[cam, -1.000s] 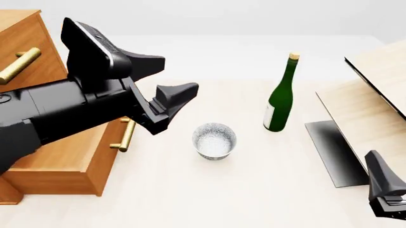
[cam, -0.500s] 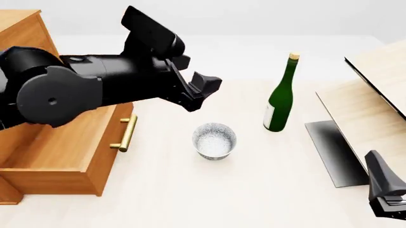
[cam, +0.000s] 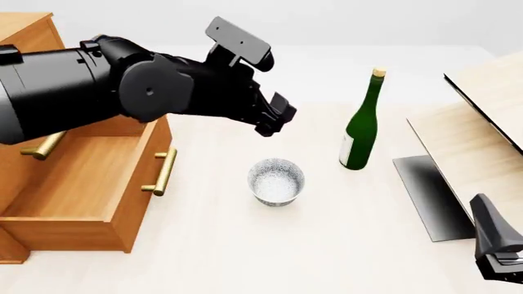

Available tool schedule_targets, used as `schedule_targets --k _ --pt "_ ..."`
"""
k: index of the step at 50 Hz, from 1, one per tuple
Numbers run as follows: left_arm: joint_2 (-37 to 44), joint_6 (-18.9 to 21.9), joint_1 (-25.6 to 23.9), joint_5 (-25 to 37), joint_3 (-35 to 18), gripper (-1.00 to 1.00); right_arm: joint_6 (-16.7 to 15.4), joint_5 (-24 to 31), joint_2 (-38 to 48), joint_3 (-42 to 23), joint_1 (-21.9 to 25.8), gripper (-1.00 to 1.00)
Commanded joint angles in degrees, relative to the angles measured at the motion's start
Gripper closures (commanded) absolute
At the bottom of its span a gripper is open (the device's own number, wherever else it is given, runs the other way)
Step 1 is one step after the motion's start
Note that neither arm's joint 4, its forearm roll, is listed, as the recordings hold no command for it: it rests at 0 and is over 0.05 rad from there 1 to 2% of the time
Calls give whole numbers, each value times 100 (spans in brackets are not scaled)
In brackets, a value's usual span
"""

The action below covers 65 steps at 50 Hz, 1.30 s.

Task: Put the bowl in the bottom drawer of the cabinet.

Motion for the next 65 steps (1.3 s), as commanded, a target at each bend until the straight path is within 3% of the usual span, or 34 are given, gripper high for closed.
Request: schedule_targets --k 1,9,11,13,14,16,17,21,24,25,27,31,33,35,42,43,45,65 --pt "545 17 -32 457 -591 -100 1 0 0 0 -1 -100" --pt "732 -29 -192 703 -951 -100 1 0 0 0 1 -100" --pt "801 -12 -251 1050 -1314 -100 1 0 1 0 -1 -100" --pt "840 -33 -310 777 -1052 -100 -1 0 0 0 0 -100" --pt "875 -44 -324 1089 -1393 -100 0 0 -1 0 0 -100" --pt "954 -76 -392 1168 -1535 -100 0 0 -1 0 1 -100" --pt "967 -99 -440 884 -1247 -100 0 0 -1 0 1 -100" --pt "1070 -109 -403 817 -1233 -100 -1 0 -1 0 0 -100" --pt "1179 -179 -367 871 -1325 -100 0 0 -1 0 1 -100" --pt "1216 -197 -376 1156 -1620 -100 1 0 0 0 0 -100" --pt "1304 -244 -382 950 -1412 -100 -1 0 -1 0 0 -100" --pt "1429 -317 -440 1070 -1512 -100 -1 0 1 0 -1 -100" --pt "1506 -294 -408 1429 -1896 -100 0 0 0 0 -1 -100" --pt "1563 -290 -396 1175 -1686 -100 1 0 2 0 1 -100" --pt "1833 -370 -473 1334 -1886 -100 1 0 0 0 -1 -100" --pt "1853 -386 -478 1551 -2106 -100 0 0 -1 0 -1 -100" --pt "1885 -401 -471 1312 -1844 -100 0 0 -1 0 1 -100" --pt "2247 -626 -415 1378 -1898 -100 -1 0 1 0 1 -100"
